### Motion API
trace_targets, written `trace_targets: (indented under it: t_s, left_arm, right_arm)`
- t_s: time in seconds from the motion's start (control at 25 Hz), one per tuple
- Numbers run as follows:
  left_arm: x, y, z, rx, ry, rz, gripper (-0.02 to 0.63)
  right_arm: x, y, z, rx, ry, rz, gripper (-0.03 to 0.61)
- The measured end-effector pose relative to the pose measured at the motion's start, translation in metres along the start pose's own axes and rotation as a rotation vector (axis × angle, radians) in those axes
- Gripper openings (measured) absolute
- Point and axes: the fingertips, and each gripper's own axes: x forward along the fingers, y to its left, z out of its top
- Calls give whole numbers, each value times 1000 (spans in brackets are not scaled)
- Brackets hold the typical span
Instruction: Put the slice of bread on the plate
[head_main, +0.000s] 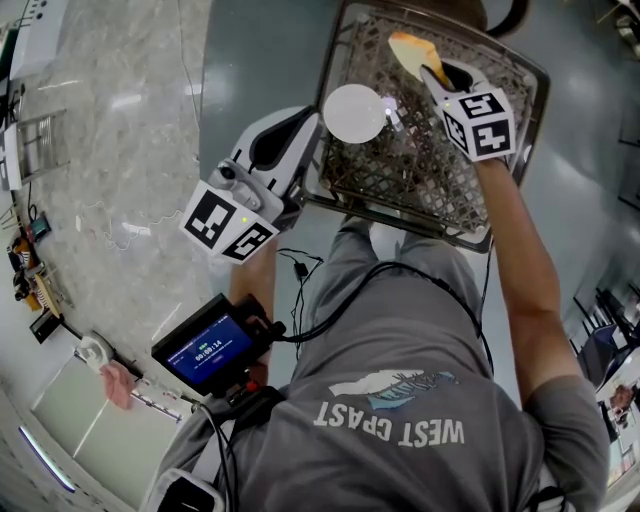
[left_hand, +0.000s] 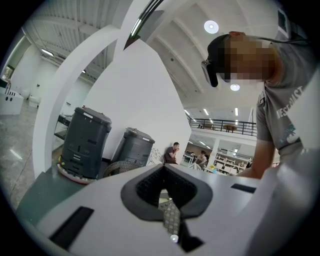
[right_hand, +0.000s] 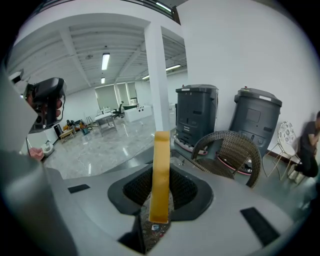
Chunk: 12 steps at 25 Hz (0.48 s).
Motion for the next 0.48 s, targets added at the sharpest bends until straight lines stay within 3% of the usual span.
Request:
trace_targets:
  t_s: [0.48]
  left_arm:
    - [1, 0, -2, -6, 6, 0, 6]
  right_arm:
    - [5, -2, -7, -58, 24, -26, 89]
